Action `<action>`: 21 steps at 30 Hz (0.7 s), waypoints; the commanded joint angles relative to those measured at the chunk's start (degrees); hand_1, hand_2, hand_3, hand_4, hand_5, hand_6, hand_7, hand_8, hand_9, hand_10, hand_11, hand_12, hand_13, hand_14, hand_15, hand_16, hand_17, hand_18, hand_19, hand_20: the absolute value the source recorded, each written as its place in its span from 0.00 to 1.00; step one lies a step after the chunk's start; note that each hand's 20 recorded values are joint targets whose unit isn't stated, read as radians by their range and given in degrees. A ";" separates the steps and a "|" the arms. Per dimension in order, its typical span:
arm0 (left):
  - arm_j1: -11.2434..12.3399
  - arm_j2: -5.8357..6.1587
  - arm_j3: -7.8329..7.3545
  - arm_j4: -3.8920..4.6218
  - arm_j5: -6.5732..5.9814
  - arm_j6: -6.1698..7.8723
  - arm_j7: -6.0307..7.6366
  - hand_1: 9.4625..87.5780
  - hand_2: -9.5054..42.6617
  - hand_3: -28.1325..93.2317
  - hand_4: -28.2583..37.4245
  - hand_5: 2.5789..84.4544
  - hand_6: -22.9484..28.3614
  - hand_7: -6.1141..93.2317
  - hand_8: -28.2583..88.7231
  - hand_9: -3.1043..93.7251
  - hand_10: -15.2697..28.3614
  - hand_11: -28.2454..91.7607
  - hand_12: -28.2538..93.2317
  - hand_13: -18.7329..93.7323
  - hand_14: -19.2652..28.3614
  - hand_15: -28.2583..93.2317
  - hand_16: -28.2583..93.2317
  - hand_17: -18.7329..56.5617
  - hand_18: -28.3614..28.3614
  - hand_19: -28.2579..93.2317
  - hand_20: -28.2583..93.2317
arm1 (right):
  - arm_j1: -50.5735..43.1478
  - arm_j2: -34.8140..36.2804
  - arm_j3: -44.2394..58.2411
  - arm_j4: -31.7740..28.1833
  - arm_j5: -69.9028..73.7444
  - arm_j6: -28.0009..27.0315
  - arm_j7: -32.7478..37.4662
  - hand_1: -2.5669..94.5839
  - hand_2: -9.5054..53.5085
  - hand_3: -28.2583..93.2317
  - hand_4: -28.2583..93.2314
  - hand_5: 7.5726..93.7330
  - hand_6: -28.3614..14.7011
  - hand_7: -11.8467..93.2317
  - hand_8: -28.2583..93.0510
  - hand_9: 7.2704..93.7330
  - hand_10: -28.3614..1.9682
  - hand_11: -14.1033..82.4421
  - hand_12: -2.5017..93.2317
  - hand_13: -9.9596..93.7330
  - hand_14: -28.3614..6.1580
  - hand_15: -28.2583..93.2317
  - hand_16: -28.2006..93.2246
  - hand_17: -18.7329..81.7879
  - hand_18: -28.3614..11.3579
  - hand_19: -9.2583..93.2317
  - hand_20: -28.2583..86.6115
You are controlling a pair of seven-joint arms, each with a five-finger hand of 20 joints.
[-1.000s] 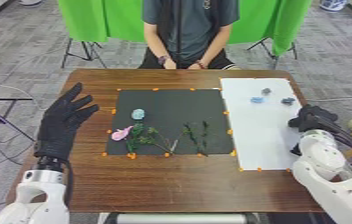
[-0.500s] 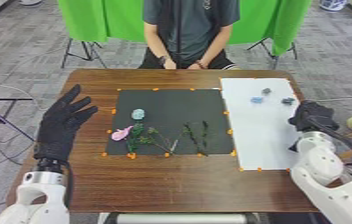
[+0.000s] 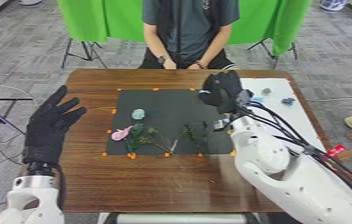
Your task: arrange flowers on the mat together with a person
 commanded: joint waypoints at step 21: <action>-3.04 0.12 1.38 1.39 -0.59 -0.60 -0.68 0.17 0.28 0.87 0.00 0.43 0.55 0.15 0.17 0.42 0.76 0.41 0.31 0.42 0.98 0.64 0.17 0.16 0.96 0.68 0.42 | 9.64 -16.37 -17.14 13.13 -6.60 -12.24 -5.67 0.57 0.00 0.76 0.00 0.87 0.84 0.28 0.21 0.83 0.68 0.37 0.39 0.74 0.65 0.66 0.44 0.34 0.25 0.68 0.40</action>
